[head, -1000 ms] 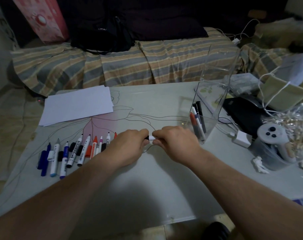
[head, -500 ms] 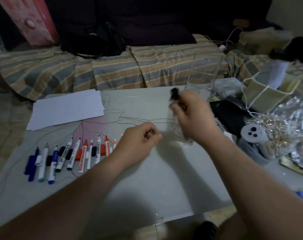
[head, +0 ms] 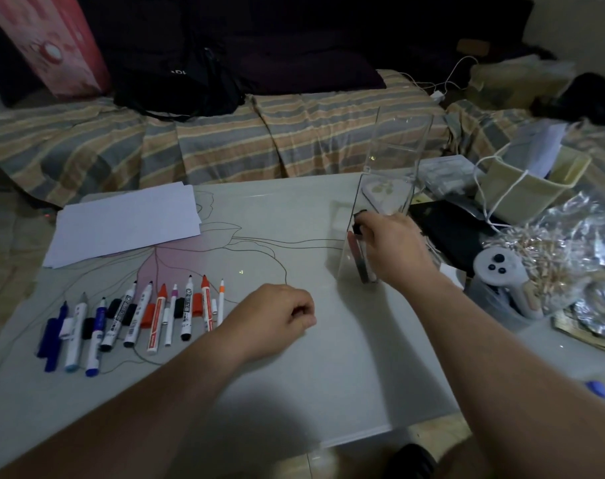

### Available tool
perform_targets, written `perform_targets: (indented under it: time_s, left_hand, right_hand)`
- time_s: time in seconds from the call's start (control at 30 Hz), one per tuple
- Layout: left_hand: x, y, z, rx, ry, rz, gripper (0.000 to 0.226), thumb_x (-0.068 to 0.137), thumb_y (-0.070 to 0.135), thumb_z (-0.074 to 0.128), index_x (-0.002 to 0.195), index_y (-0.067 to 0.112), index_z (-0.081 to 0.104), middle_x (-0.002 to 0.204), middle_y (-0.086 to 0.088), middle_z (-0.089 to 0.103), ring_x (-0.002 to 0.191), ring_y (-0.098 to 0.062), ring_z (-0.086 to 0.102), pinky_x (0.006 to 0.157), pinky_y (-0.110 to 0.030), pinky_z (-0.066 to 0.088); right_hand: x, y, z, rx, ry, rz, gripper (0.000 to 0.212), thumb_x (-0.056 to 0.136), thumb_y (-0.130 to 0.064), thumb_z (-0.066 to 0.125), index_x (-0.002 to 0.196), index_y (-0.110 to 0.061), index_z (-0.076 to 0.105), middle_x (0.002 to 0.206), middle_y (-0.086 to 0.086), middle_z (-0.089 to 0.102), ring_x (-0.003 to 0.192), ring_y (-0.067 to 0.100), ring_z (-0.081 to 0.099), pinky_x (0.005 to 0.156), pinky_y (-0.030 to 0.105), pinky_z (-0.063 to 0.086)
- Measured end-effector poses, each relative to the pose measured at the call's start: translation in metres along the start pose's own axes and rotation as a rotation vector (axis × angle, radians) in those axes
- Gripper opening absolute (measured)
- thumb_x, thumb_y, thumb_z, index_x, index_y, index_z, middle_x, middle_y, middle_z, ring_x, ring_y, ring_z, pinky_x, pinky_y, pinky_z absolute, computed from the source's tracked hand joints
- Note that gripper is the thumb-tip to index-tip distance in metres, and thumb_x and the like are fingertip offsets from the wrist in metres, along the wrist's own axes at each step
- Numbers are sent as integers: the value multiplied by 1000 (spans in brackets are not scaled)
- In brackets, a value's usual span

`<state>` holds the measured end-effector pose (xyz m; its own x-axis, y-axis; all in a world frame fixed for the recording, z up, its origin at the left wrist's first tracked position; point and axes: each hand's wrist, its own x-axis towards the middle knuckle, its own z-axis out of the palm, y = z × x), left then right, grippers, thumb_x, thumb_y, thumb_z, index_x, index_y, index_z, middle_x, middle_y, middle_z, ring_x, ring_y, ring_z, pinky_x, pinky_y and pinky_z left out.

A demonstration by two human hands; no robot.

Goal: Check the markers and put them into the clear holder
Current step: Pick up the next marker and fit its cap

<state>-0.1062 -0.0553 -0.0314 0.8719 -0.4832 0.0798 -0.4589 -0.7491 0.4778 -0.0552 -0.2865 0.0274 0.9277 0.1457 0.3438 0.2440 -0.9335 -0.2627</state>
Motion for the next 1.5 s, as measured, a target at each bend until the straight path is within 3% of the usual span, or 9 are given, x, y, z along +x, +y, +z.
perform_targets:
  time_s: [0.13,0.23,0.33,0.5,0.63,0.8,1.03,1.3,1.5]
  left_hand:
    - [0,-3,-4,-11,-10,-33,11,93,36,60,92,29,69,87,12,69,82,-6,57,75,-27,46]
    - [0,-11,-13,14,-49,-76,18,95,23,59,103,28,73,100,12,73,94,-9,61,85,-26,47]
    - [-3,-24,-31,-17,-53,-148,35,85,2,59,102,27,77,90,15,69,85,-4,63,77,-14,44]
    - [-17,-73,-63,-8,180,-457,46,83,-4,55,92,38,73,99,11,69,86,-8,65,81,-29,56]
    - [-31,-99,-75,67,242,-568,37,87,4,58,103,34,74,105,9,63,97,-16,62,85,-30,51]
    - [-34,-113,-71,135,187,-566,24,90,21,58,95,38,74,102,6,70,92,-16,62,85,-34,54]
    - [-26,-103,-56,325,-24,-523,27,82,50,63,107,46,72,108,2,60,114,-28,50,94,-35,43]
    - [-23,-96,-48,426,-144,-500,38,80,46,67,118,45,65,100,5,43,113,-27,43,89,-40,34]
    - [-20,-90,-45,469,-120,-488,36,82,49,65,118,43,63,113,3,53,114,-26,42,90,-41,31]
  right_hand:
    - [1,5,6,-11,-93,-11,19,98,-17,50,93,-11,67,70,-3,49,92,37,50,73,38,36]
    - [4,9,13,-18,52,-48,12,91,-14,62,98,-9,70,89,5,66,89,36,55,77,34,32]
    - [4,-12,15,-2,299,-90,29,79,-5,61,104,-11,75,103,6,68,92,34,54,86,40,42]
    - [-28,-93,57,153,-139,-309,35,84,-14,50,112,-16,72,113,7,63,105,32,56,94,41,47]
    - [-55,-134,99,127,-472,-356,32,92,-27,42,116,-18,62,118,7,52,108,33,52,86,46,52]
    - [-59,-157,121,71,-503,-370,40,99,-37,44,136,-22,49,125,10,49,110,32,46,84,46,49]
    - [-39,-159,130,56,-491,-203,31,100,-26,45,117,-9,65,112,15,54,103,39,59,84,43,50]
    - [-23,-120,106,-2,-546,-46,23,95,-7,44,116,-6,54,114,22,60,105,40,60,76,37,44]
    - [-26,-103,92,22,-589,37,20,97,-12,43,116,-8,48,113,20,60,101,38,60,70,35,39]
